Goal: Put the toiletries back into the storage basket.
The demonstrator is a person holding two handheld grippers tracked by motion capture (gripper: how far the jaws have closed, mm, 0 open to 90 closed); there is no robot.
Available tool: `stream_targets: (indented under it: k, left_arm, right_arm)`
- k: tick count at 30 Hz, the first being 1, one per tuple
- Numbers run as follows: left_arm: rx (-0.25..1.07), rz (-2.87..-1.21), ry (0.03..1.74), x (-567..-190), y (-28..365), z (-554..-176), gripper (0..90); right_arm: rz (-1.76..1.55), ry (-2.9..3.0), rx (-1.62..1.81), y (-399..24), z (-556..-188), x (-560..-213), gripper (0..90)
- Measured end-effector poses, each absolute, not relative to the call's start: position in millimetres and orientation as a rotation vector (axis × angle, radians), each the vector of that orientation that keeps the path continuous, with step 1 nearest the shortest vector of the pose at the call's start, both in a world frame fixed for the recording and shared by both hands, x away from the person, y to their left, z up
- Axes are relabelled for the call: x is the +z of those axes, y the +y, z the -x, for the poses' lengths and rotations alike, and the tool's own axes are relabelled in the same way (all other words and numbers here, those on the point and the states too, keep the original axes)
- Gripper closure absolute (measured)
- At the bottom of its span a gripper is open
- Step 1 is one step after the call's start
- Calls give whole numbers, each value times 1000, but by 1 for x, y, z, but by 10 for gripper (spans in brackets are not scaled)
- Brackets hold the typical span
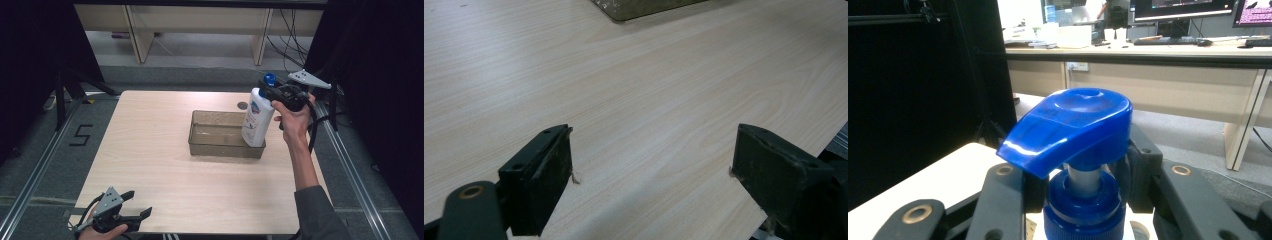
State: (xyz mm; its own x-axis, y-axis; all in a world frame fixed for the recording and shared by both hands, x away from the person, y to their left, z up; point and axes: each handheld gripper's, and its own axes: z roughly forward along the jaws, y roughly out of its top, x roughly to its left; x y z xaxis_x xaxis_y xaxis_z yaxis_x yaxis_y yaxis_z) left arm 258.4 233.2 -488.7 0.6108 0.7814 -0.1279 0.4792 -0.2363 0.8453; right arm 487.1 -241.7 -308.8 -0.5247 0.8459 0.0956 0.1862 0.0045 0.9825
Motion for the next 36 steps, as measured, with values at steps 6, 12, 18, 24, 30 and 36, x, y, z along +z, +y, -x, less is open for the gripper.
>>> stream_targets:
  k: [6,12,18,24,30,36]
  left_arm:
    - [402,-1893,1007,-489,233,-258,157]
    - [402,-1894,1005,-489,233,-258,157]
    - [403,-1894,1006,-489,233,-258,157]
    - [403,-1895,1006,-489,233,-258,157]
    - [405,-1892,1019,-488,232,-257,157]
    - [396,-1890,1006,-489,233,-258,157]
  right_arm:
    - [-1051,1747,1560,-242,-485,-315,618]
    - [-1058,1750,1561,-244,-486,-324,618]
    - [-1061,1777,1530,-245,-486,-333,618]
    - [-1096,1785,1523,-246,-487,-345,617]
    - [-1092,1774,1585,-247,-485,-350,526]
    - [-1117,1777,1576,-243,-485,-356,411]
